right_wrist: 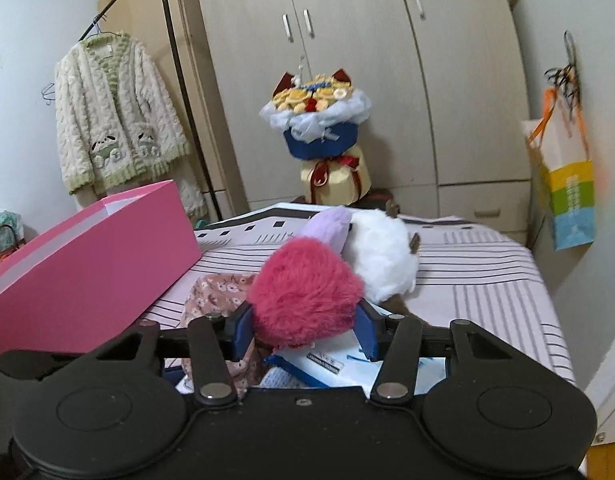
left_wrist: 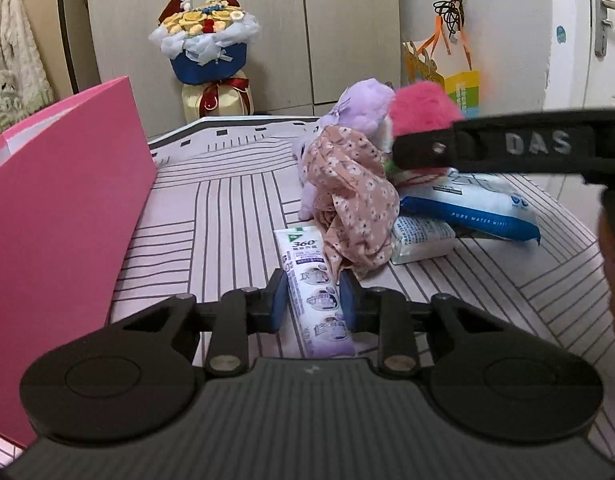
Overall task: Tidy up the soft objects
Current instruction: 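Grasp the pink pompom with the right gripper while the left gripper grasps the toothpaste tube, then carry the pink pompom toward the pink box with the right gripper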
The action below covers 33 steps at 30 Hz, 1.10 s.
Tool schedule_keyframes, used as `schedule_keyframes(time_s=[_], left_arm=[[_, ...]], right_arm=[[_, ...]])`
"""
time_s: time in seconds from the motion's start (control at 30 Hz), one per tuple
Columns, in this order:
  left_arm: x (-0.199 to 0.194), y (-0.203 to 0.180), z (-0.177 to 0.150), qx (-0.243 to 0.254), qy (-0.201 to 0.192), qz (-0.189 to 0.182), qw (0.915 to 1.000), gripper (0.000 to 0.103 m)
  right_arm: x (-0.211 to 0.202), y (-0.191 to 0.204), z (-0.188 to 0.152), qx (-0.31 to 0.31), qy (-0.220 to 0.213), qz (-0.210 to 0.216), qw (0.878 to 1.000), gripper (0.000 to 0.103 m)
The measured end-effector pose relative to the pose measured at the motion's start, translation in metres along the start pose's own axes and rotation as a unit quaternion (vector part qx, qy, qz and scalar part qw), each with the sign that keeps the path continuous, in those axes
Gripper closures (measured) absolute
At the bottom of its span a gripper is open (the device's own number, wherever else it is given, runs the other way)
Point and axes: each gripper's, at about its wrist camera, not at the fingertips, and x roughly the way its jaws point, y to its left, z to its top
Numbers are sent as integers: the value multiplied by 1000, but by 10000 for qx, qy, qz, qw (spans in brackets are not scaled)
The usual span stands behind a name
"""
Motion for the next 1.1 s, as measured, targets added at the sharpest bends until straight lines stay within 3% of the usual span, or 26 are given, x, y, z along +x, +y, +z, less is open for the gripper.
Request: schedule_keyframes(time_s=[0.53,0.83,1.1], left_arm=[[-33,27,-8,-444,-201,-120,9987,79],[-56,39,-18,-602,-349,-301,9971,79],[-43,34,-19,-260,254,-471,9982,79]], right_arm=[[-43,26,-41,325,104,-233,9991,47],[-54,41,-57,357,283,-18,9990,47],[-60,45,-55,293,218,-189,9992,47]])
